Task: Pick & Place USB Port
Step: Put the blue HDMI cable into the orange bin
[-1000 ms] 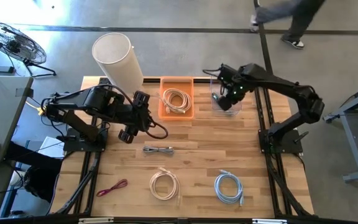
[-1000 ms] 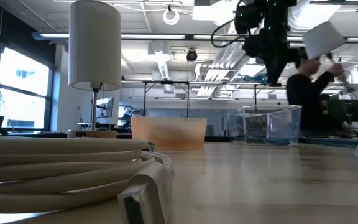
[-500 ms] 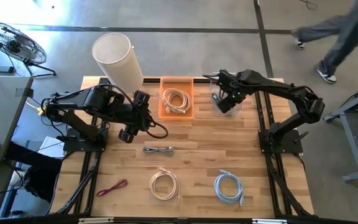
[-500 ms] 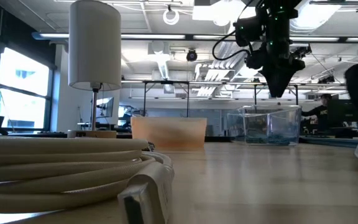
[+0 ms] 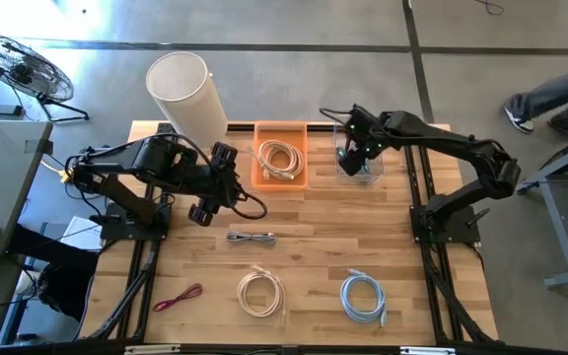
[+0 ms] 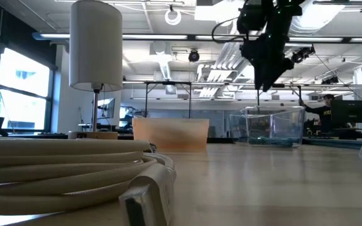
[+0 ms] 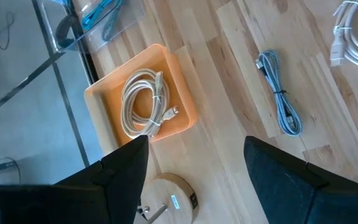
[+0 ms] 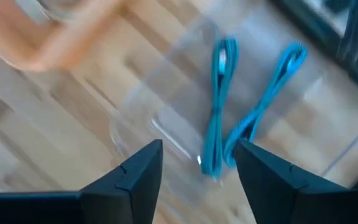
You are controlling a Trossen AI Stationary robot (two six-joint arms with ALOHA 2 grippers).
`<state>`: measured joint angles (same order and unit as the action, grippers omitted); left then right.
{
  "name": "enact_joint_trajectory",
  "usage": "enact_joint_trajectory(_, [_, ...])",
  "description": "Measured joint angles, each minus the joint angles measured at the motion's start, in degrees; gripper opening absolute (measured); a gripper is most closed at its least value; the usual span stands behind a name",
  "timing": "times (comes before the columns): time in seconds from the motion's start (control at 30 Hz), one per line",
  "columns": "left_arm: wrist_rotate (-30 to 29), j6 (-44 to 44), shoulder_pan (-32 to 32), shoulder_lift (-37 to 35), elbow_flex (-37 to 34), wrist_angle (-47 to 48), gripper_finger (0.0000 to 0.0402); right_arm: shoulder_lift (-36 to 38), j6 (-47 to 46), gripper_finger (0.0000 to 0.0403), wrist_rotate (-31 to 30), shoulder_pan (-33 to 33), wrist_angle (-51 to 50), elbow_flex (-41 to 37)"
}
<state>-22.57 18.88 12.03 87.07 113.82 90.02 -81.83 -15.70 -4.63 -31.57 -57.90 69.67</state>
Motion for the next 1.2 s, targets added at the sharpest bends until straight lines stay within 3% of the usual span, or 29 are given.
enact_joint_trajectory(0.1, [-0.32, -0.96, 0.00, 0.00, 0.00, -0.02, 0.0259, 2.29, 3.22, 0.0188, 3.92, 0.55, 4.18, 0.00])
enact_joint_trajectory(0.2, [0.02, -1.33, 0.00, 0.00, 0.00, -0.01, 0.0259, 4.71, 8.75, 0.0185, 12.14, 2.18, 7.39, 0.00])
enact_joint_trajectory(0.33, [4.40, -4.11, 0.00, 0.00, 0.00, -0.02, 0.0259, 7.68, 13.64, 0.0186, 22.96, 5.74, 10.87, 0.00])
enact_joint_trajectory(0.47, [9.84, -4.14, 0.00, 0.02, 0.00, 0.00, 0.0259, 10.60, 14.24, 0.0184, 28.63, 10.67, 15.55, 0.00])
enact_joint_trajectory(0.8, [10.05, -2.68, 0.00, 0.02, 0.00, 0.00, 0.0259, 14.95, 8.89, 0.0184, 35.88, 22.29, 22.63, 0.00])
enact_joint_trajectory(0.9, [9.80, -1.24, 0.00, 0.02, 0.00, -0.01, 0.0259, 14.93, 5.23, 0.0185, 36.04, 25.01, 22.60, 0.00])
enact_joint_trajectory(1.03, [14.51, 2.99, -0.02, -1.22, -0.10, -0.04, 0.0259, 14.80, 3.02, 0.0185, 33.48, 26.71, 18.05, 0.00])
enact_joint_trajectory(1.2, [12.65, 0.22, 0.00, -3.82, 0.57, -0.01, 0.0259, 14.76, -6.33, 0.0186, 31.68, 26.98, 15.70, 0.00])
